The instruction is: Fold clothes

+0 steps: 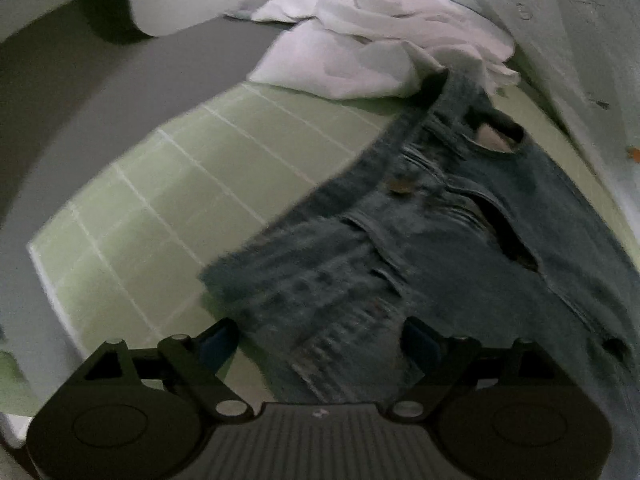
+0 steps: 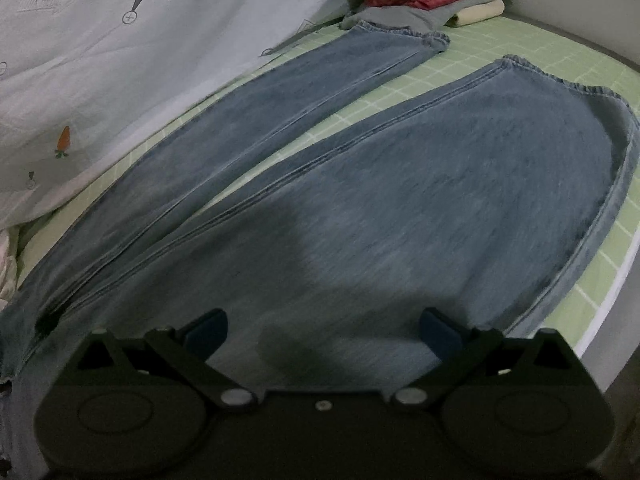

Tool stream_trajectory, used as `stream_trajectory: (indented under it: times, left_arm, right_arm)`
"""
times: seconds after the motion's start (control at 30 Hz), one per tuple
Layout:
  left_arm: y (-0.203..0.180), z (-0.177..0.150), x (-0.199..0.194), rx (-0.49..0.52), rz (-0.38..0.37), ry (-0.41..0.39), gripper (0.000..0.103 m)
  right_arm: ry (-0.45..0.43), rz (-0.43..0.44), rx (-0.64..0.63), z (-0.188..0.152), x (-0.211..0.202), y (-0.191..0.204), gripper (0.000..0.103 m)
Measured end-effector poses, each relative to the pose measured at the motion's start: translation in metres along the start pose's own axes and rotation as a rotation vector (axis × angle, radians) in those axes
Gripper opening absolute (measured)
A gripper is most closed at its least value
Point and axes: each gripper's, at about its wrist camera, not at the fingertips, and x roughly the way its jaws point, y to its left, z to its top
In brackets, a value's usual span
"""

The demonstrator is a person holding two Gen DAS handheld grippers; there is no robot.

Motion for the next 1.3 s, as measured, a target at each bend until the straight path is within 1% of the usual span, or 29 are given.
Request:
stream_trajectory:
  times: [0.03,0.1,0.2,0.23,0.37,0.43,0.57,0.63,0.73,0.87,0.97,1.1,1.2,1.3]
  left_arm:
    - [0.001,0.001,0.000,0.000,0.012,-0.001,0.092]
    - [0.003,0.000,0.001,-0.006,-0.005,0.009,0.092]
    - [0.001,-0.004,0.004,-0.001,0.007,-0.014,0.092]
    - [0.001,-0.006,0.003,0.002,0.005,-0.023,0.091]
    - [-0.001,-0.009,0.001,0.022,0.006,-0.054,0.080]
    - [-0.001,-0.010,0.000,0.005,0.009,-0.061,0.077]
    - [-0.001,-0.012,-0.003,-0.035,0.010,-0.057,0.076]
    - [-0.002,-0.014,-0.005,-0.057,0.010,-0.048,0.076]
    - [-0.004,-0.019,-0.009,-0.064,0.027,-0.040,0.076]
    - [-0.004,-0.026,-0.014,-0.079,0.034,-0.038,0.076]
    - [-0.003,-0.029,-0.016,-0.096,0.040,-0.041,0.077]
    - [-0.003,-0.030,-0.020,-0.105,0.052,-0.045,0.077]
    - [-0.002,-0.034,-0.026,-0.116,0.057,-0.061,0.078]
    - [-0.002,-0.038,-0.029,-0.134,0.057,-0.066,0.079]
  right_arm:
    - [0.001,-0.001,0.004,-0.002,-0.001,0.000,0.103]
    - [0.001,0.000,0.011,-0.005,-0.002,0.002,0.103]
    - [-0.001,0.005,0.030,-0.008,-0.004,0.001,0.103]
    - [-0.003,0.013,0.044,-0.008,-0.005,-0.001,0.103]
    - [-0.010,0.058,0.112,-0.008,-0.010,-0.013,0.103]
    - [-0.014,0.084,0.145,-0.008,-0.012,-0.021,0.103]
    - [-0.019,0.143,0.219,-0.004,-0.014,-0.045,0.103]
    - [-0.024,0.158,0.260,0.000,-0.016,-0.057,0.103]
    - [-0.047,0.152,0.301,0.008,-0.022,-0.080,0.103]
    - [-0.095,0.111,0.347,0.021,-0.031,-0.117,0.103]
    - [-0.127,0.073,0.406,0.030,-0.031,-0.146,0.103]
    - [-0.170,0.044,0.489,0.039,-0.026,-0.179,0.103]
    - [-0.192,0.038,0.504,0.047,-0.023,-0.190,0.103]
    - [-0.210,0.013,0.516,0.055,-0.019,-0.197,0.103]
